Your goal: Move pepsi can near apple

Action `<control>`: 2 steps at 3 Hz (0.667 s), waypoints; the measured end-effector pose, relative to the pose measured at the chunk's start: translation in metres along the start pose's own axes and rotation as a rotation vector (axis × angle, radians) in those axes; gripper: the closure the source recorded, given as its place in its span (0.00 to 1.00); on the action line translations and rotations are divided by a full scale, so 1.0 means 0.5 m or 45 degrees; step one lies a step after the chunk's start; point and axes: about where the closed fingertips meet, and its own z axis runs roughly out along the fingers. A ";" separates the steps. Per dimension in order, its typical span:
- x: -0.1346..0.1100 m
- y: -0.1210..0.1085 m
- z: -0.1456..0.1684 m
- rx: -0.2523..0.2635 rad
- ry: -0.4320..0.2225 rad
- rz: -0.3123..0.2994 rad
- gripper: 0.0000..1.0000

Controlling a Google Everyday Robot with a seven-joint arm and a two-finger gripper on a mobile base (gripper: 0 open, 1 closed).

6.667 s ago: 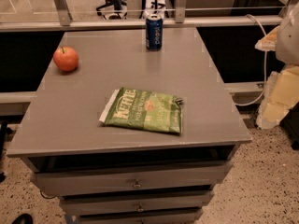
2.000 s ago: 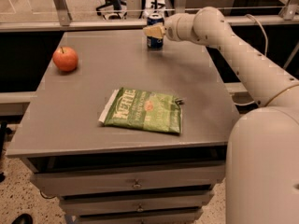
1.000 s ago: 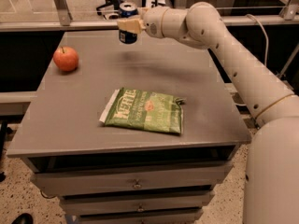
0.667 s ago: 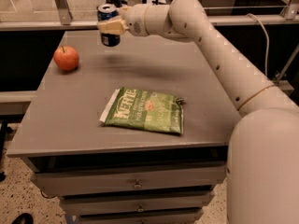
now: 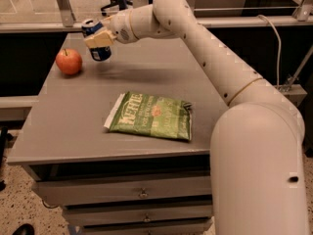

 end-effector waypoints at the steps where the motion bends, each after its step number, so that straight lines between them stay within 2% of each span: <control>1: 0.010 0.024 0.028 -0.064 0.027 0.008 1.00; 2: 0.022 0.035 0.041 -0.098 0.050 0.033 0.81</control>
Offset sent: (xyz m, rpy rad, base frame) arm -0.0110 0.0184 -0.0245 -0.0532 0.0889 0.0665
